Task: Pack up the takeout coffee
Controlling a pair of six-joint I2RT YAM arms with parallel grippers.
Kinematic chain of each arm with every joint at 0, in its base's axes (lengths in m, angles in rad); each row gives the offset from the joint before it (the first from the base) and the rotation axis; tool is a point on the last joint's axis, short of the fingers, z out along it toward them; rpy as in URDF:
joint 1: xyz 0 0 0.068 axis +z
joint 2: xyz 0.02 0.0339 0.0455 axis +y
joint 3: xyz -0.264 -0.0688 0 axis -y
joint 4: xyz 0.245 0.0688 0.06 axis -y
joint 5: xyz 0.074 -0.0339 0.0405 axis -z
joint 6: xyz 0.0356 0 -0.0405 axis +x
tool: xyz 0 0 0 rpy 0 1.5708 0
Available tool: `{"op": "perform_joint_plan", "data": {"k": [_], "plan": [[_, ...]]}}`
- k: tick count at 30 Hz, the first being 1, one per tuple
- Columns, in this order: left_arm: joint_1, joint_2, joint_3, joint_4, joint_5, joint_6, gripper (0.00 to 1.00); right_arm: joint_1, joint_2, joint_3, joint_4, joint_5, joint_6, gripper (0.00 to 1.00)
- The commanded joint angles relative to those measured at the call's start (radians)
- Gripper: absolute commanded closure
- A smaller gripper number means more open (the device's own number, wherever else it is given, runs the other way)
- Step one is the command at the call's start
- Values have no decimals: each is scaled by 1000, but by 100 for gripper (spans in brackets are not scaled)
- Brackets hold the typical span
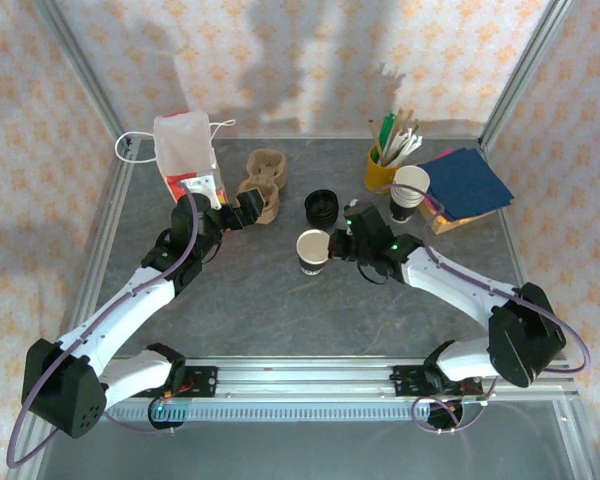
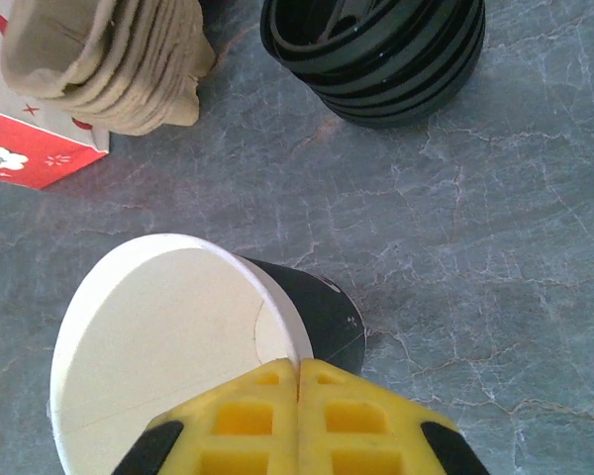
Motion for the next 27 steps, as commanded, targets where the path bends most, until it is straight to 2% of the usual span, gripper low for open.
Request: {"op": "perform_joint_plan", "data": {"k": [1,7,12,17,24,27], "plan": [[-9,10,-11,6,-3,-8,2,13,18,9,-9,47,2,100],[-8,12,-7,3,-3,-5,2,13,42,36,-21,32,4,98],[-8,11,8,-9,-11,4,2,13,52,113,-77,38,-2,70],[-8,8,14,-25,-17,10,2,7,50,236,-154,63,-35,54],[-8,2,20,-34,-2,6,1,-82,155,434,-218,148,-172,54],[-9,-3,37,-48,18,5,1,-137,234,471,-186,128,-228,55]]}}
